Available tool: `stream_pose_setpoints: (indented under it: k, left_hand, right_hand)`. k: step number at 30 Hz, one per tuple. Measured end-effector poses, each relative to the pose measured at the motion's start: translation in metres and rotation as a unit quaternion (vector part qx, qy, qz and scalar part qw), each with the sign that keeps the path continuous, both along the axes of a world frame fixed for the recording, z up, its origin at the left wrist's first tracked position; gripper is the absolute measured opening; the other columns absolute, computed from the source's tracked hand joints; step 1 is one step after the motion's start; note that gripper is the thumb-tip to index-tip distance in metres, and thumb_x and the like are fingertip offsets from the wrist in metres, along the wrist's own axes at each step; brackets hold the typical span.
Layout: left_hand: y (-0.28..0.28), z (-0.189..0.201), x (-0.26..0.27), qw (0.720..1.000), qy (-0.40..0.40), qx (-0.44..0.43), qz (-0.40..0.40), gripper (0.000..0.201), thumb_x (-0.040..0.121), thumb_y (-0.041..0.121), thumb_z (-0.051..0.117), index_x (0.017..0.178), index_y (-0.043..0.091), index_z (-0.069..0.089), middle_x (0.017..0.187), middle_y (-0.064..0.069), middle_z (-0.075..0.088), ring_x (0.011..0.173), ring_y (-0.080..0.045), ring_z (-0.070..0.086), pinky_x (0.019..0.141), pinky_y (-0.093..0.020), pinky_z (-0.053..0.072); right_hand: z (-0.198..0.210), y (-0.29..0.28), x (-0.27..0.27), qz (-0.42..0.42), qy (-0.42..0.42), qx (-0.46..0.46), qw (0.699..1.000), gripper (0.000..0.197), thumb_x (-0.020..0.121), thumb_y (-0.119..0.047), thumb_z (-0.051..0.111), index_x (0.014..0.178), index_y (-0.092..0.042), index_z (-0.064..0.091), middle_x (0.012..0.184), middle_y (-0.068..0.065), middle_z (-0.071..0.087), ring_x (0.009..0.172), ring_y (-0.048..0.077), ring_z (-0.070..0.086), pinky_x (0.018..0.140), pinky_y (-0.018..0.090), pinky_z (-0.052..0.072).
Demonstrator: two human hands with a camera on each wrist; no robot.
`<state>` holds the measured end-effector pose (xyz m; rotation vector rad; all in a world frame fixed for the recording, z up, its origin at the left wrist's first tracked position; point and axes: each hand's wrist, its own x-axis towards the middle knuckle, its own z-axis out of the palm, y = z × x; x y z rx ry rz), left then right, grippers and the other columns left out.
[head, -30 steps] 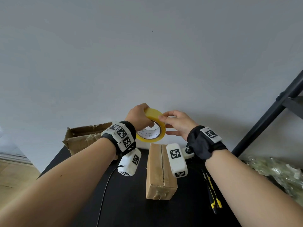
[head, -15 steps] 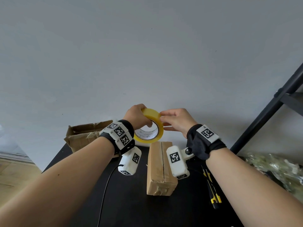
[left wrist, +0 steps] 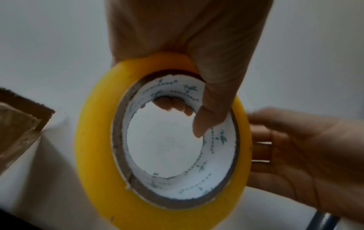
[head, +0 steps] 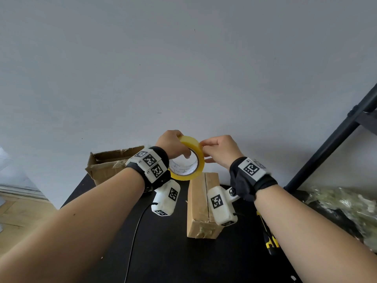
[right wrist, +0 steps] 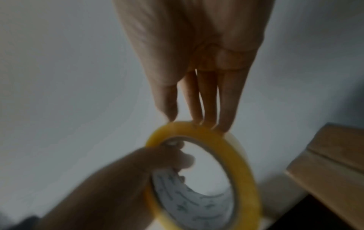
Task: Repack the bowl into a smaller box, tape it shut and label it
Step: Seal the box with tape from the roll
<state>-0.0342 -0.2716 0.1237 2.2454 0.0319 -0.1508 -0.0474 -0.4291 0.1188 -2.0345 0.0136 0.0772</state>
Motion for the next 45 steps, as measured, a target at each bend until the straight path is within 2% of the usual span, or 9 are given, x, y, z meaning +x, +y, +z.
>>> stream_pose_setpoints:
  k: [5, 12, 16, 19, 22, 25, 28, 41, 45]
  left_hand:
    - [0.000, 0.001, 0.001, 1.000, 0.000, 0.011, 0.000, 0.039, 0.067, 0.007, 0.075, 0.102, 0.011, 0.059, 0.088, -0.003, 0.057, 0.085, -0.021, 0.054, 0.063, -0.027, 0.039]
    - [0.005, -0.005, -0.001, 1.000, 0.005, -0.010, 0.000, 0.036, 0.068, 0.005, 0.074, 0.097, 0.013, 0.056, 0.078, 0.001, 0.053, 0.081, -0.019, 0.052, 0.058, -0.025, 0.037]
    - [0.014, -0.003, 0.002, 0.997, 0.032, -0.062, 0.013, 0.027, 0.068, 0.004, 0.074, 0.090, 0.013, 0.062, 0.074, -0.001, 0.056, 0.070, -0.018, 0.051, 0.059, -0.025, 0.040]
    - [0.022, -0.001, 0.004, 0.992, 0.083, -0.091, -0.007, 0.020, 0.068, 0.002, 0.071, 0.082, 0.016, 0.067, 0.073, -0.003, 0.060, 0.070, -0.021, 0.055, 0.067, -0.030, 0.047]
    - [0.025, -0.003, 0.006, 0.989, 0.100, -0.108, -0.005, 0.026, 0.069, 0.000, 0.070, 0.089, 0.018, 0.068, 0.080, -0.004, 0.065, 0.076, -0.022, 0.060, 0.075, -0.034, 0.052]
    - [0.028, -0.005, 0.007, 0.988, 0.098, -0.121, 0.017, 0.028, 0.070, 0.000, 0.069, 0.095, 0.013, 0.068, 0.088, -0.007, 0.069, 0.080, -0.022, 0.062, 0.086, -0.039, 0.054]
    - [0.029, -0.003, 0.008, 0.989, 0.099, -0.109, 0.005, 0.022, 0.070, 0.000, 0.067, 0.089, 0.010, 0.070, 0.089, -0.009, 0.067, 0.083, -0.024, 0.061, 0.088, -0.040, 0.052]
    - [0.031, 0.006, 0.013, 0.994, 0.085, -0.064, 0.006, 0.013, 0.070, -0.004, 0.061, 0.070, 0.008, 0.067, 0.078, -0.012, 0.059, 0.077, -0.026, 0.054, 0.075, -0.034, 0.048]
    - [0.029, 0.007, 0.013, 0.995, 0.087, -0.038, -0.009, 0.020, 0.069, -0.006, 0.061, 0.068, 0.012, 0.069, 0.083, -0.012, 0.064, 0.082, -0.028, 0.058, 0.085, -0.040, 0.052]
  right_hand:
    - [0.003, 0.005, -0.002, 0.007, 0.052, 0.042, 0.998, 0.040, 0.083, -0.035, 0.071, 0.110, -0.006, 0.068, 0.102, 0.009, 0.070, 0.096, 0.022, 0.067, 0.077, 0.030, 0.058]
    - [0.005, 0.005, -0.005, 0.003, 0.089, 0.083, 0.993, 0.036, 0.085, -0.024, 0.071, 0.119, -0.013, 0.065, 0.109, 0.006, 0.069, 0.098, 0.018, 0.065, 0.078, 0.026, 0.055]
    - [0.009, 0.008, -0.008, 0.027, -0.071, -0.019, 0.997, 0.025, 0.089, -0.014, 0.064, 0.111, -0.022, 0.071, 0.111, -0.002, 0.070, 0.100, 0.009, 0.063, 0.092, 0.023, 0.047]
    - [0.017, 0.016, -0.011, 0.075, -0.157, -0.116, 0.978, 0.027, 0.092, -0.007, 0.056, 0.103, -0.023, 0.075, 0.107, -0.007, 0.072, 0.102, 0.007, 0.062, 0.091, 0.017, 0.046]
    - [0.024, 0.020, -0.010, 0.090, -0.197, -0.185, 0.958, 0.025, 0.091, -0.008, 0.056, 0.099, -0.020, 0.076, 0.103, -0.005, 0.073, 0.097, 0.010, 0.066, 0.089, 0.023, 0.051]
    - [0.027, 0.022, -0.010, 0.093, -0.209, -0.237, 0.944, 0.024, 0.090, -0.009, 0.057, 0.100, -0.020, 0.076, 0.100, -0.002, 0.074, 0.090, 0.014, 0.067, 0.087, 0.032, 0.054]
    - [0.028, 0.024, -0.012, 0.099, -0.228, -0.259, 0.933, 0.028, 0.090, -0.010, 0.056, 0.113, -0.019, 0.071, 0.102, -0.001, 0.074, 0.090, 0.014, 0.067, 0.089, 0.032, 0.053]
    - [0.039, 0.025, -0.012, 0.125, -0.217, -0.302, 0.920, 0.020, 0.088, -0.014, 0.059, 0.098, -0.018, 0.076, 0.094, -0.001, 0.074, 0.086, 0.016, 0.067, 0.085, 0.033, 0.054]
    - [0.043, 0.026, -0.011, 0.141, -0.203, -0.340, 0.907, 0.019, 0.086, -0.017, 0.061, 0.098, -0.021, 0.076, 0.094, -0.003, 0.074, 0.087, 0.016, 0.066, 0.084, 0.032, 0.054]
